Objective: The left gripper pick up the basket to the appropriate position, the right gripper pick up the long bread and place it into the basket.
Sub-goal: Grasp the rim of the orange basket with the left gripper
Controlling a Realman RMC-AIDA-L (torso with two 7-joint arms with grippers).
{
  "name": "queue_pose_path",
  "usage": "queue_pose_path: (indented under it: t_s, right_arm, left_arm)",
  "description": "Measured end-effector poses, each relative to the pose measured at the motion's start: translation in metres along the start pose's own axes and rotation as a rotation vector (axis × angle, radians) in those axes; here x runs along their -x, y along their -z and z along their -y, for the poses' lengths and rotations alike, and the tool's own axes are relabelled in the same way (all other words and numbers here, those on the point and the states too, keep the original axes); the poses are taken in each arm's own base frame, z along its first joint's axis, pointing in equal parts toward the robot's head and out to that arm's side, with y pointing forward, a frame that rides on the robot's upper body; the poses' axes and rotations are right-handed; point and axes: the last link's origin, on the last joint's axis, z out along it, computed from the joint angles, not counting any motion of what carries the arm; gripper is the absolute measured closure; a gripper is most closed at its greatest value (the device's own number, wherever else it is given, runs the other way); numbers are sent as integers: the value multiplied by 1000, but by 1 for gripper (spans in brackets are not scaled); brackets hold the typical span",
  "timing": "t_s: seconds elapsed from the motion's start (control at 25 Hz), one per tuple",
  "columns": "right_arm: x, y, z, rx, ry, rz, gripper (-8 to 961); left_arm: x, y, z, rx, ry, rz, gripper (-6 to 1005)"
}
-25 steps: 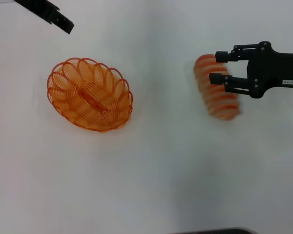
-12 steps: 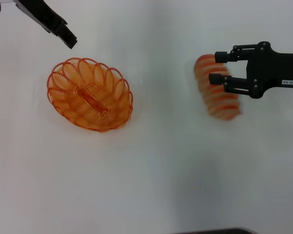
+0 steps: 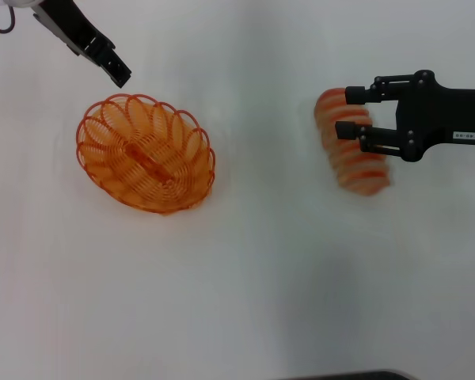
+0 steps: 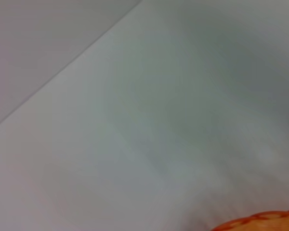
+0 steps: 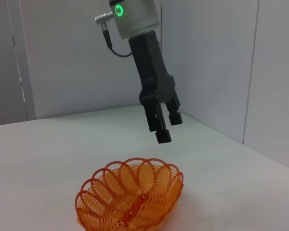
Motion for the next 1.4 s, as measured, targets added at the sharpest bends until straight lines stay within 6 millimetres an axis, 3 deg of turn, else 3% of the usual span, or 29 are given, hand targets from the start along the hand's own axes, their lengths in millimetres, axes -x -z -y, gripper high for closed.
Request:
queue_pose_path:
  t_s: [0.08, 0.72, 1.4]
  right_arm:
    - [0, 0, 0, -1, -1, -1, 422]
    - [0, -2, 0, 8, 5, -9, 421]
    - [-1, -2, 1, 1, 5, -13, 423]
  left_arm:
    - [2, -4, 1, 1, 5, 11, 138]
    - [20, -41, 4, -29, 29, 65, 156]
    - [24, -56, -7, -38, 12, 94, 187]
